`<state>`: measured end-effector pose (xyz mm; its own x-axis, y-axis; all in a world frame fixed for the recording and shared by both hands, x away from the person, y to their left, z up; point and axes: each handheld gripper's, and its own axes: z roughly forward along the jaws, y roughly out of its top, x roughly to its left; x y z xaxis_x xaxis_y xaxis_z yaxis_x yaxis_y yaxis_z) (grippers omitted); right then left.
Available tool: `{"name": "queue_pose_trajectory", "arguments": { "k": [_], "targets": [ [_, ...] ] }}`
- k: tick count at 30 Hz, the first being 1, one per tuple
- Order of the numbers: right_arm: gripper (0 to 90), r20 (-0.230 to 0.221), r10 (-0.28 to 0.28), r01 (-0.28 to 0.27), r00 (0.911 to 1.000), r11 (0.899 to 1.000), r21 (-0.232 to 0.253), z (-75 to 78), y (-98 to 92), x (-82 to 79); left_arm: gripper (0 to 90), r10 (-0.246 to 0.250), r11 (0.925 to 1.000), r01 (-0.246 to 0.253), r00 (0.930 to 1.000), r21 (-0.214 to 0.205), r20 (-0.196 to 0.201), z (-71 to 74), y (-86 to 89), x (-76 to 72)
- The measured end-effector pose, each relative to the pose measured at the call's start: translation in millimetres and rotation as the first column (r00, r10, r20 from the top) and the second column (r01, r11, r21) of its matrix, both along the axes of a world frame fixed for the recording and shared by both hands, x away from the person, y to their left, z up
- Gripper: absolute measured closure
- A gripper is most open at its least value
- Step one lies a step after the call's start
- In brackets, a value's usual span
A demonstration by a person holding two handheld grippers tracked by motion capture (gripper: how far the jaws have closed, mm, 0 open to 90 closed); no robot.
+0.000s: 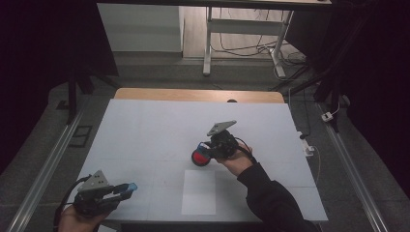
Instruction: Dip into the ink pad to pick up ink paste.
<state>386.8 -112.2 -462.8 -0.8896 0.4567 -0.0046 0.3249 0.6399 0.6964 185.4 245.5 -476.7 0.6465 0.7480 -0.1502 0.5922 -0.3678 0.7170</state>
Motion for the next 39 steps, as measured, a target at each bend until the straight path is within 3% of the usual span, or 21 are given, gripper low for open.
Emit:
{"name": "queue_pose_trajectory", "arguments": {
  "k": [16, 24, 31, 39],
  "targets": [
    [70.4, -0.027, -0.014, 0.012, 0.9996, 0.999, -0.052, -19.8, 10.4, 11.7, 68.5, -0.01, 0.9999, 0.01, 0.9999, 0.001, 0.0, -0.1, -0.4, -0.3],
    [70.6, -0.054, -0.038, 0.036, 0.9978, 0.998, -0.046, -22.9, 9.8, 16.3, 68.5, -0.013, 0.9999, 0.013, 0.9999, 0.003, -0.001, -0.1, -0.5, -0.3],
    [70.8, -0.03, -0.043, 0.04, 0.9986, 0.997, -0.07, -23.2, 14.7, 13.7, 68.5, -0.012, 0.9999, 0.012, 0.9999, 0.005, -0.002, -0.2, -1.1, -0.2],
    [70.9, 0.047, -0.027, 0.034, 0.9985, 0.988, -0.148, -22.0, 25.2, 4.1, 68.6, -0.013, 0.9999, 0.013, 0.9999, 0.008, -0.003, -0.2, -1.7, 0.0]
  ]
}}
